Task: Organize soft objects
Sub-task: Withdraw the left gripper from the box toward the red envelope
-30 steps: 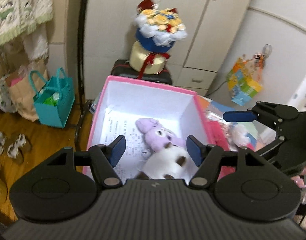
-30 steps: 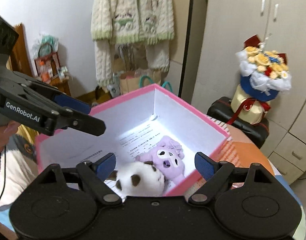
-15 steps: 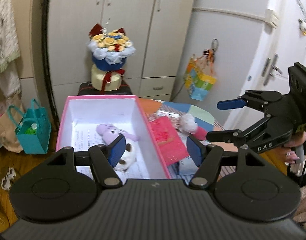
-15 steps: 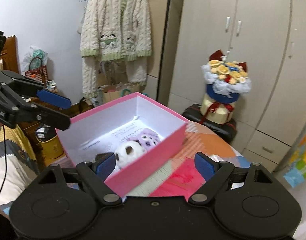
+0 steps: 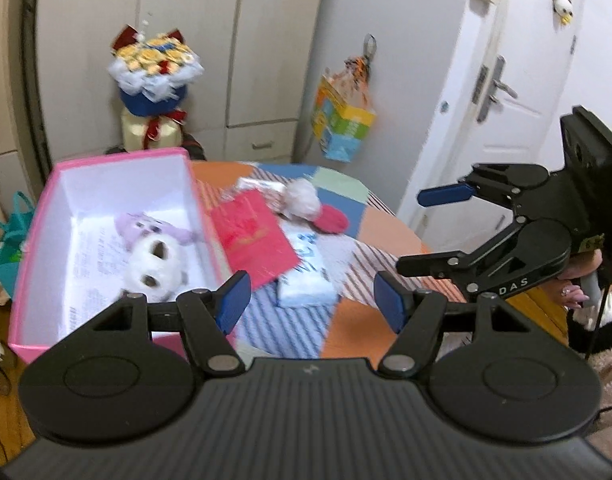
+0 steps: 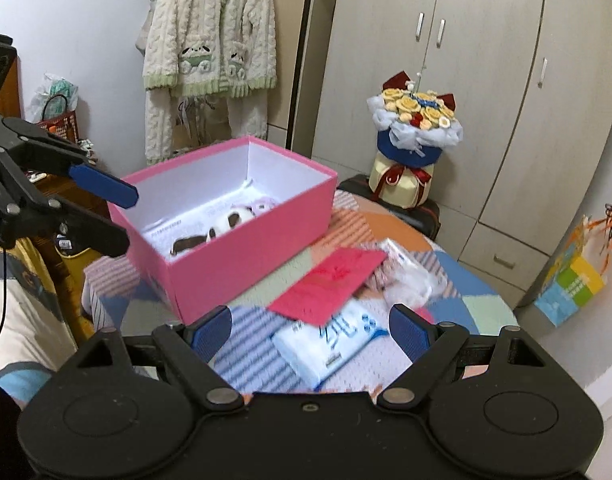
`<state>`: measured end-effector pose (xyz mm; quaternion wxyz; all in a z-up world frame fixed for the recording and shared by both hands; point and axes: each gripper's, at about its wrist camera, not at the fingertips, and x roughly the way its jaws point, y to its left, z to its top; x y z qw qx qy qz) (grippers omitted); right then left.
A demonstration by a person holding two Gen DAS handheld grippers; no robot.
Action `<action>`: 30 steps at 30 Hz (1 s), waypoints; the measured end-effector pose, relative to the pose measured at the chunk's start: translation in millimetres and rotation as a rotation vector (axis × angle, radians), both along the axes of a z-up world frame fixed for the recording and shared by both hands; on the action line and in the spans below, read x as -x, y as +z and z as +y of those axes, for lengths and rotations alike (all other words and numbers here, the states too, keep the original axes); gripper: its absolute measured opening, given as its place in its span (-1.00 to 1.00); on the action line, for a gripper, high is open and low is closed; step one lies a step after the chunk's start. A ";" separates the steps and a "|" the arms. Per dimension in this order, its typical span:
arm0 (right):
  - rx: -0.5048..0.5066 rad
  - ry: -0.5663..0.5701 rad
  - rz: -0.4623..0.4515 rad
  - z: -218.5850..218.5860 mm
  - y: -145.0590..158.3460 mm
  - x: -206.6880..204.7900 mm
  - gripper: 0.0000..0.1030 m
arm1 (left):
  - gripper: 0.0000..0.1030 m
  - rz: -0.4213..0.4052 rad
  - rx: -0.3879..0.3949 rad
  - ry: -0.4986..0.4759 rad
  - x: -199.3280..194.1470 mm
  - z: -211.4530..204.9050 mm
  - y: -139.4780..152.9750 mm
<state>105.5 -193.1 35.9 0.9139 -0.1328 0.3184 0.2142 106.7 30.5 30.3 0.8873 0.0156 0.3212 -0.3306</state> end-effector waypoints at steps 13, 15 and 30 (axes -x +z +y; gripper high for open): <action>0.025 0.086 0.012 -29.6 -50.7 -1.2 0.73 | 0.30 0.137 -0.021 0.012 -21.6 -59.7 -59.3; 0.015 0.064 0.010 -37.0 -56.0 -11.3 0.73 | 0.30 0.145 -0.020 0.037 -26.4 -63.7 -67.3; -0.229 0.040 0.178 -45.4 -79.8 -108.3 0.69 | 0.30 -0.006 -0.043 0.267 -59.4 -107.6 -114.5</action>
